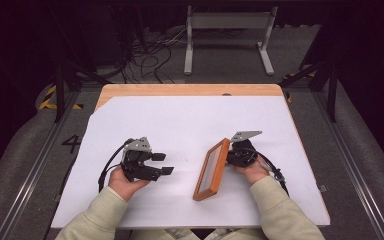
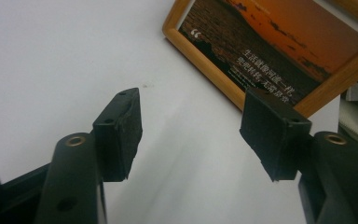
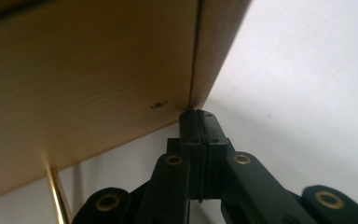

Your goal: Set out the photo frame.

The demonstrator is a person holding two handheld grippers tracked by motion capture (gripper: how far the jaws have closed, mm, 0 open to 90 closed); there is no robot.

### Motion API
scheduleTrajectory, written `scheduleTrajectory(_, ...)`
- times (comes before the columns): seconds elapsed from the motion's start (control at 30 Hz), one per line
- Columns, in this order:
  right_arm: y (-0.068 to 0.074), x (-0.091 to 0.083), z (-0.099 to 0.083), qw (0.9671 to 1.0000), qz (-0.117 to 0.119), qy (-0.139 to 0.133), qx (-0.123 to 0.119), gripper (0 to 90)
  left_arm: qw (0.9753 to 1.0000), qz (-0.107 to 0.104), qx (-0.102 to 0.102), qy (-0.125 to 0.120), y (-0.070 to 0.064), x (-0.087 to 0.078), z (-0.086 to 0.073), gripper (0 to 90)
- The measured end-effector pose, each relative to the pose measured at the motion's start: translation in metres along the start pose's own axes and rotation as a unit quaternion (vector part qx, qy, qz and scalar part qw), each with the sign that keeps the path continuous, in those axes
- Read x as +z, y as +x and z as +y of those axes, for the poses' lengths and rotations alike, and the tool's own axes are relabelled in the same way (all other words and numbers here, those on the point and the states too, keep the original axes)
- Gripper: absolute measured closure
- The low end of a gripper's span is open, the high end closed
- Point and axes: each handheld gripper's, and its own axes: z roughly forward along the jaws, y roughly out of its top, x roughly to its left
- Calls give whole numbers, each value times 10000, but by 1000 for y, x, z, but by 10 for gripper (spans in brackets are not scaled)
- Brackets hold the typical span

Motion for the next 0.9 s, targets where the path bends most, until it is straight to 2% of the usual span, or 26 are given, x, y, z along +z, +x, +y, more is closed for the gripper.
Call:
scheduleTrajectory(0.1,0,6,4,10000,-73,10,-32,900,9999,-104,-5,126,0,4,0,448)
scheduleTrajectory(0.13,0,6,4,10000,-93,4,-35,900,9998,-137,-6,160,-1,5,0,458)
scheduleTrajectory(0.2,0,3,4,9995,-281,76,-79,900,9994,-225,20,253,-3,8,0,503)
scheduleTrajectory(0.23,0,3,4,9995,-281,76,-79,900,9994,-225,20,253,-3,8,0,537)
scheduleTrajectory(0.27,0,-1,3,9992,-367,95,-104,900,9991,-267,82,330,-5,10,0,537)
scheduleTrajectory(0.3,-1,-7,3,9990,-436,71,-91,900,9987,-301,182,358,-8,11,1,577)
scheduleTrajectory(0.33,-2,-15,1,9988,-487,19,-103,900,9985,-370,204,358,-10,12,1,646)
scheduleTrajectory(0.47,-2,-38,-5,9977,-651,-77,-187,900,9965,-556,331,531,-15,19,3,791)
scheduleTrajectory(0.6,-4,-61,-10,9966,-766,-255,-152,900,9917,-713,594,885,-28,37,4,890)
scheduleTrajectory(0.7,-4,-74,-14,9958,-833,-353,-116,900,9884,-768,773,1054,-35,45,6,895)
scheduleTrajectory(0.73,-4,-74,-14,9958,-833,-353,-116,900,9884,-768,773,1054,-35,45,6,896)
scheduleTrajectory(0.77,-3,-81,-18,9955,-861,-380,-114,900,9864,-816,848,1149,-38,49,6,896)
scheduleTrajectory(0.8,-3,-81,-18,9955,-861,-380,-114,900,9864,-816,848,1149,-38,49,6,896)
scheduleTrajectory(0.83,-3,-87,-21,9952,-893,-401,-88,900,9845,-786,960,1236,-40,53,6,897)
scheduleTrajectory(0.87,-3,-87,-21,9952,-893,-401,-88,900,9845,-786,960,1236,-40,53,6,897)
scheduleTrajectory(0.9,-2,-92,-25,9950,-908,-409,-67,900,9825,-777,1037,1339,-42,57,6,897)
